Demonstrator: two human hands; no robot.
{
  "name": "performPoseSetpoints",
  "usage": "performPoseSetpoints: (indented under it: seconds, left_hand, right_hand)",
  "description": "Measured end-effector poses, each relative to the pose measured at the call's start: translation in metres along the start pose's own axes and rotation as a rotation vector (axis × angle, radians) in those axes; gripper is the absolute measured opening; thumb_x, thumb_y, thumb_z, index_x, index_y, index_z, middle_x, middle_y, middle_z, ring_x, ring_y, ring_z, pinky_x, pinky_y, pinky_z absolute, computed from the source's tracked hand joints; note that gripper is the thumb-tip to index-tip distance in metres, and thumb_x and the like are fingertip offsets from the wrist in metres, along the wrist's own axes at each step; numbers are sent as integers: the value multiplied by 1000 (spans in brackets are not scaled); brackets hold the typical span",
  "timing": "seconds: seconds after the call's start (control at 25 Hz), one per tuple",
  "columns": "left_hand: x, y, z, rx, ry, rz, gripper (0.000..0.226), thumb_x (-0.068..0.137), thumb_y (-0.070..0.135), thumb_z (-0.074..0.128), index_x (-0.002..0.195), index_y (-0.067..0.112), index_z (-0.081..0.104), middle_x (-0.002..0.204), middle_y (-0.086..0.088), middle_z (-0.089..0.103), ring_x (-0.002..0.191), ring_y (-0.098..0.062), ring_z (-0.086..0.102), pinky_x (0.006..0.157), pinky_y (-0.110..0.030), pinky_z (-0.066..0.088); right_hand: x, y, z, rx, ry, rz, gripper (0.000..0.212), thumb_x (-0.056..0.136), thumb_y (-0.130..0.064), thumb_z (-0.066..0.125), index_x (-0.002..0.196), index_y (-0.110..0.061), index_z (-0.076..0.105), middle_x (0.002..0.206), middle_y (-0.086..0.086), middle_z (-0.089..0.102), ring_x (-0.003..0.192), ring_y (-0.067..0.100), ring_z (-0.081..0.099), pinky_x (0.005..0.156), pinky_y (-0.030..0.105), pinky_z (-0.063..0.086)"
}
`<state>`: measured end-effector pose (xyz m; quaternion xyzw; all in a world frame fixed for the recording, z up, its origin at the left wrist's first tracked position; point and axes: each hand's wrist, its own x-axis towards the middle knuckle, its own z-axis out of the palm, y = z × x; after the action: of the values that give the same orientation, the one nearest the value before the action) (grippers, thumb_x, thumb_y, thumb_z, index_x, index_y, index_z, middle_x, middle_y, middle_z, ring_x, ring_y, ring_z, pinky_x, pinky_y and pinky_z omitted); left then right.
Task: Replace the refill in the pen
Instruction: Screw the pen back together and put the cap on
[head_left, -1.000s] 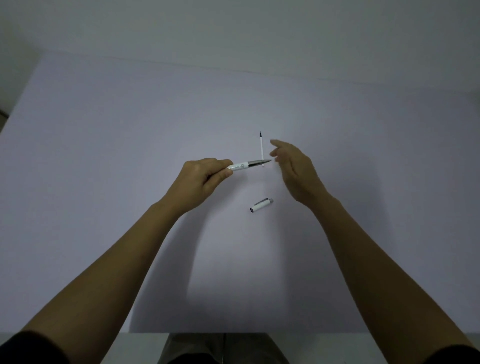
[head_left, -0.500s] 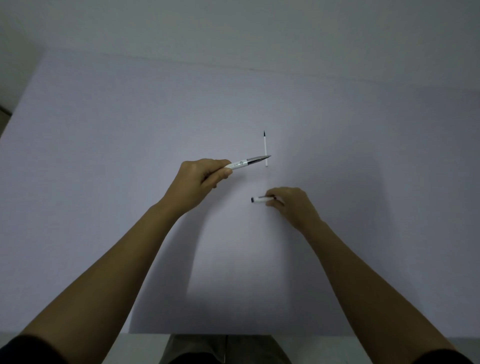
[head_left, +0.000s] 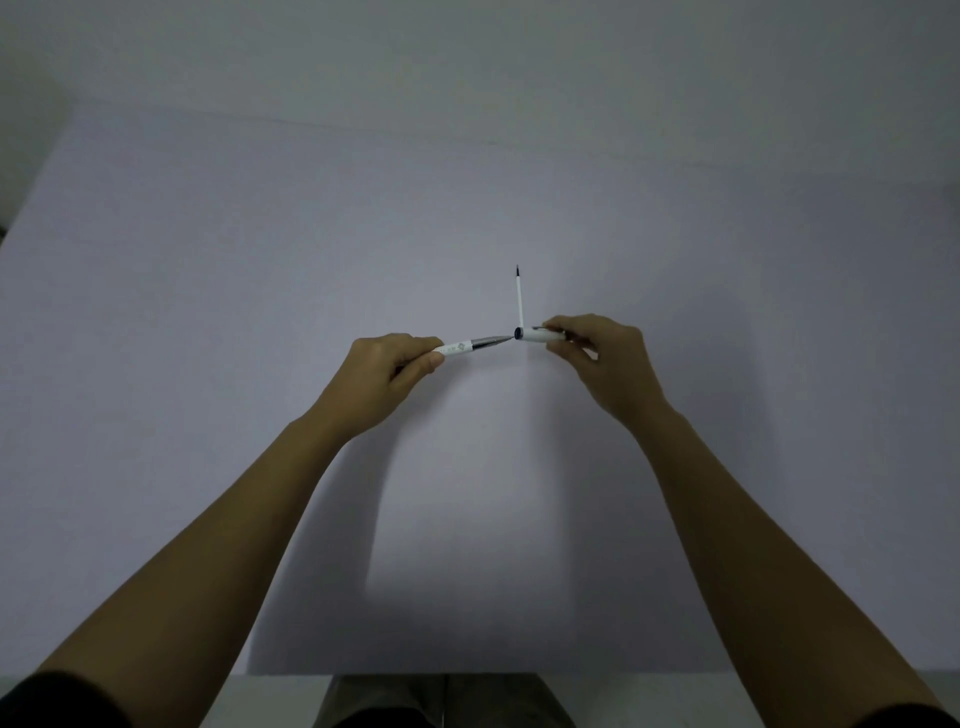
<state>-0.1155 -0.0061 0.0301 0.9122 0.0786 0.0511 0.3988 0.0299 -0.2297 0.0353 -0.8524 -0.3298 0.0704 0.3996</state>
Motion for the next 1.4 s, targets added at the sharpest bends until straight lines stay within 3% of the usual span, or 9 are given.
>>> performPoseSetpoints:
  seconds: [0.24,0.44,0.6,0.84,0.96,1.08,1.24,1.32,1.4]
  left_hand:
    - [2,1,-5,19,-17,18,21,95,25,50,85,12,63,62,-12,56,59,-17,47,57,-24,37]
    - [4,6,-3,53,-49,64,19,95,25,49,86,15,63,59,-5,54,63,-15,45,58,-15,34]
    - [5,9,-1,48,-33,76,19,94,23,51,84,11,63,58,-7,53,60,-18,44,55,-16,33]
    - [0,6,3,66,-18,64,20,94,21,51,84,8,63,60,-11,56,56,-23,51,57,-26,38]
    - [0,4,5,188,-38,106,21,94,23,51,91,9,66,64,-10,58,58,-23,52,56,-35,43]
    - [11,4,13,253,-2,81,21,91,23,57,100,10,71,73,-11,56,66,-19,47,59,-29,37]
    - [41,1,35,137,29,-212,36,91,25,57,69,-3,64,54,-7,38,53,-20,37,52,-29,26]
    - [60,0,47,52,95,-368,43,91,24,57,58,-3,52,46,-2,30,46,-17,28,48,-29,21]
    - [76,2,60,42,151,-443,41,91,23,56,56,1,52,43,2,29,42,-12,26,45,-28,20]
  right_hand:
    - [3,-6,-3,-73,-21,-102,21,81,-7,67,102,-5,68,93,13,73,80,21,63,75,17,43]
    - [3,-16,-3,-137,-109,-182,20,84,-11,65,104,-8,68,95,12,73,84,25,65,77,36,51]
    - [4,-23,1,-135,-153,-211,19,85,-10,62,103,-8,68,92,14,71,82,29,64,75,40,50]
    - [10,-30,11,-145,-191,-253,15,87,-7,59,98,-5,68,85,15,70,78,30,62,72,35,46]
    - [18,-26,16,-153,-209,-261,15,87,-8,58,99,-4,67,89,16,71,82,31,63,74,36,48]
    - [27,-16,25,-126,-118,-184,29,87,-10,60,114,-1,61,109,18,68,101,31,63,89,34,46]
    - [39,16,43,-127,-90,120,46,97,-20,41,138,-1,32,147,17,39,137,25,35,110,25,21]
    - [41,37,53,-179,-138,245,49,99,-22,33,142,-2,22,154,16,23,143,24,19,115,28,12]
    - [37,53,62,-274,-192,312,51,99,-22,30,143,-1,15,156,16,13,145,24,10,117,34,9]
